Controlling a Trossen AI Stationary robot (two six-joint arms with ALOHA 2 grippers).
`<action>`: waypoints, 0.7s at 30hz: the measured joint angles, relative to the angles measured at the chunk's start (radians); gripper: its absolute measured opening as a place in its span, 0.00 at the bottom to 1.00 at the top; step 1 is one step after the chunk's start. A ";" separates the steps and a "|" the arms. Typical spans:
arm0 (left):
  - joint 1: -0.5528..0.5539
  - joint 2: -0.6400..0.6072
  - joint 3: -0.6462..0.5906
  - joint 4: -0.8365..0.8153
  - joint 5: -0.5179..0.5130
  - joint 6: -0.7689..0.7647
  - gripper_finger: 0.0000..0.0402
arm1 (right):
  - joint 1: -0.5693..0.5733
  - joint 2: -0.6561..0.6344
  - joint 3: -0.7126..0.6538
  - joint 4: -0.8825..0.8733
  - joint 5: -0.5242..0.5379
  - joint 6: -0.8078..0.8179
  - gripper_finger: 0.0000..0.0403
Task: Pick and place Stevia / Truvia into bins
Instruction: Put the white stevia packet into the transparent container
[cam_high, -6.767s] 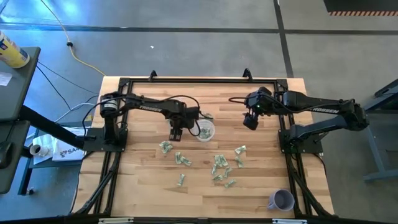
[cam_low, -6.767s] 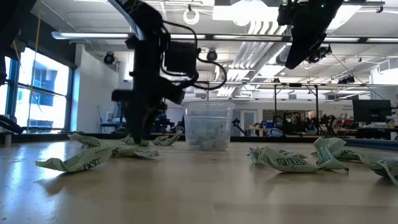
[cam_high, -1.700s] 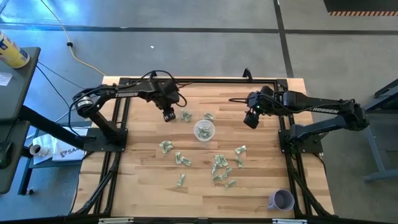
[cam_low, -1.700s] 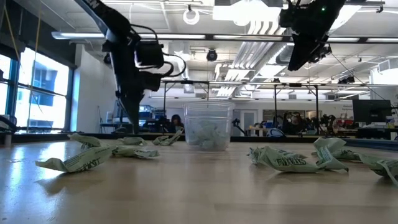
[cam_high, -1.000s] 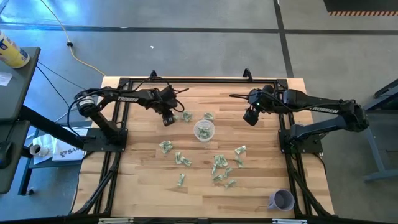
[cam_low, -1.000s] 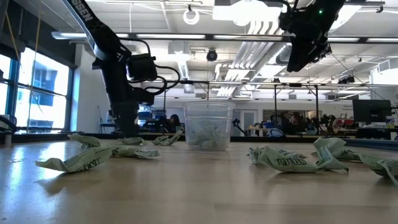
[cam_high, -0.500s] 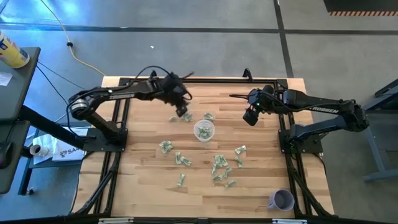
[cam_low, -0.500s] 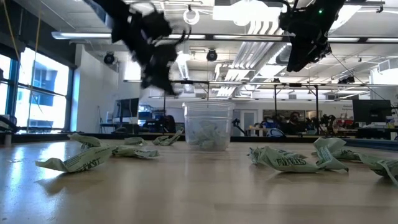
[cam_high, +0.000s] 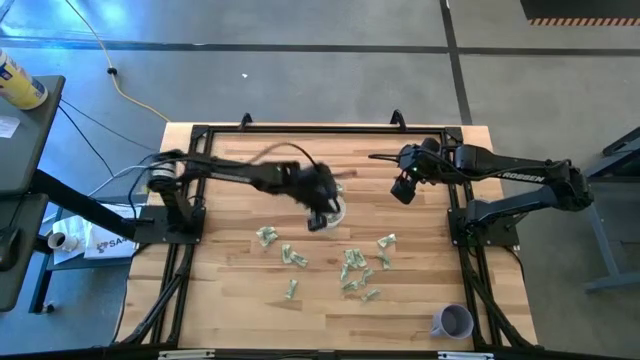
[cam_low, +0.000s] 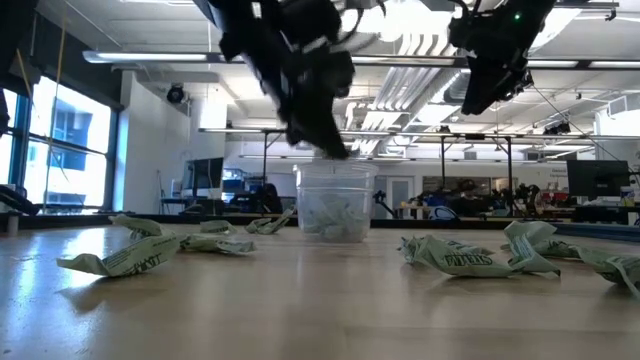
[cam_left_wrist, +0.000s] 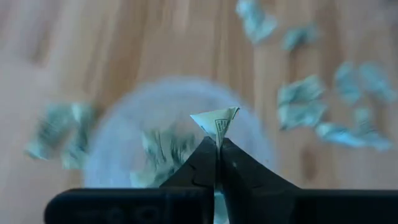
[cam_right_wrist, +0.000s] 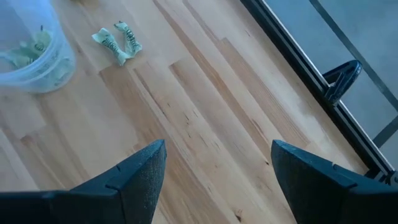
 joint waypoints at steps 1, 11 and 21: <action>-0.011 0.022 -0.001 -0.006 -0.024 -0.012 0.14 | 0.006 0.000 0.000 -0.003 -0.002 -0.002 0.70; -0.046 -0.002 0.220 -0.237 -0.232 -0.044 0.39 | 0.051 0.000 0.000 -0.036 -0.015 -0.020 0.70; -0.075 -0.072 0.291 -0.552 -0.253 -0.025 0.51 | 0.177 0.000 -0.146 -0.036 -0.240 -0.136 0.70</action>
